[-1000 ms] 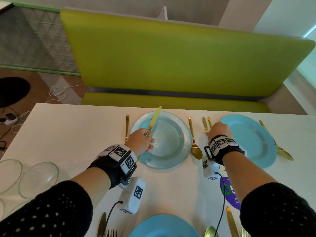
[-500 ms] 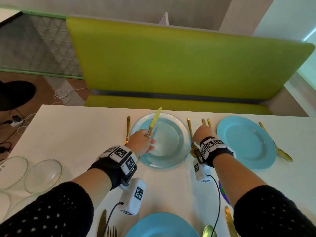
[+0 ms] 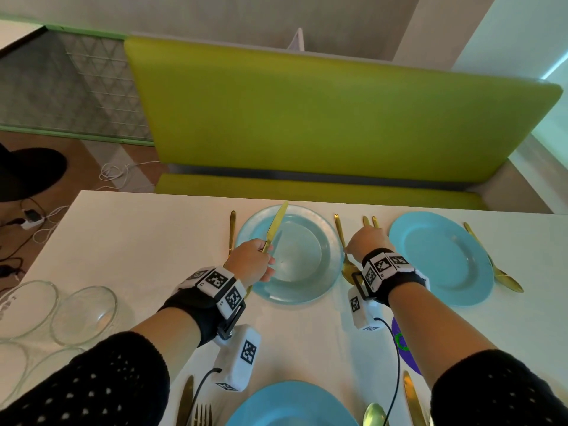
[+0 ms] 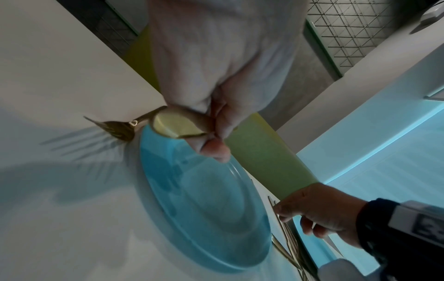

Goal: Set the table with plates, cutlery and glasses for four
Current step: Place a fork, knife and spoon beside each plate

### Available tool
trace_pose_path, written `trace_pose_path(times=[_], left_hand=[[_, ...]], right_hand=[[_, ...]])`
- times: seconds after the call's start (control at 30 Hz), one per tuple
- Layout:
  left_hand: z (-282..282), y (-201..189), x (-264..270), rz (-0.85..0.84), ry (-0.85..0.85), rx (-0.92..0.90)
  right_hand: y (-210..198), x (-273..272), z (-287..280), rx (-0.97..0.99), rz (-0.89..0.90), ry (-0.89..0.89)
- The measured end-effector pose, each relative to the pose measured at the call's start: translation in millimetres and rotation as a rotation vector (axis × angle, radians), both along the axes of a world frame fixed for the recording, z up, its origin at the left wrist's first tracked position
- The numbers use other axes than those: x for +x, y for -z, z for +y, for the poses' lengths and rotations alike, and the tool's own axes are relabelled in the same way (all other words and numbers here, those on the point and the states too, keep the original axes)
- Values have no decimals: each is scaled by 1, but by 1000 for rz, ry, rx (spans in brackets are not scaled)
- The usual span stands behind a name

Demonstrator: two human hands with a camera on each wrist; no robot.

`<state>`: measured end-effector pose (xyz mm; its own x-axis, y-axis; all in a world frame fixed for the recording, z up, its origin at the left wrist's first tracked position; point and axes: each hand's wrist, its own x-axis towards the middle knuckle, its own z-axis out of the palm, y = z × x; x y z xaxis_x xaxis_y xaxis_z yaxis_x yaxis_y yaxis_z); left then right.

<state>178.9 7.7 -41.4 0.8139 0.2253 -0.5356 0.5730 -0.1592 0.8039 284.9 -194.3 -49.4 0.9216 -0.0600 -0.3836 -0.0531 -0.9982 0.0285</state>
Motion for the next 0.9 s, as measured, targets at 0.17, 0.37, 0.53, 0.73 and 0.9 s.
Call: trace_pose_path(times=[0.17, 0.37, 0.53, 0.73, 0.9], left_hand=[[0, -5, -12, 37, 120, 42], [9, -30, -33, 57, 387, 154], [40, -46, -63, 101, 606, 196], [94, -70, -94, 57, 779, 230], [131, -81, -102, 15, 760, 219]], right_hand=[[-39, -43, 20, 157, -114, -180], [-63, -128, 69, 275, -82, -514], [-65, -177, 104, 214, -66, -569], [-71, -223, 154, 331, -151, -529], [-69, -234, 191, 342, -246, -455]])
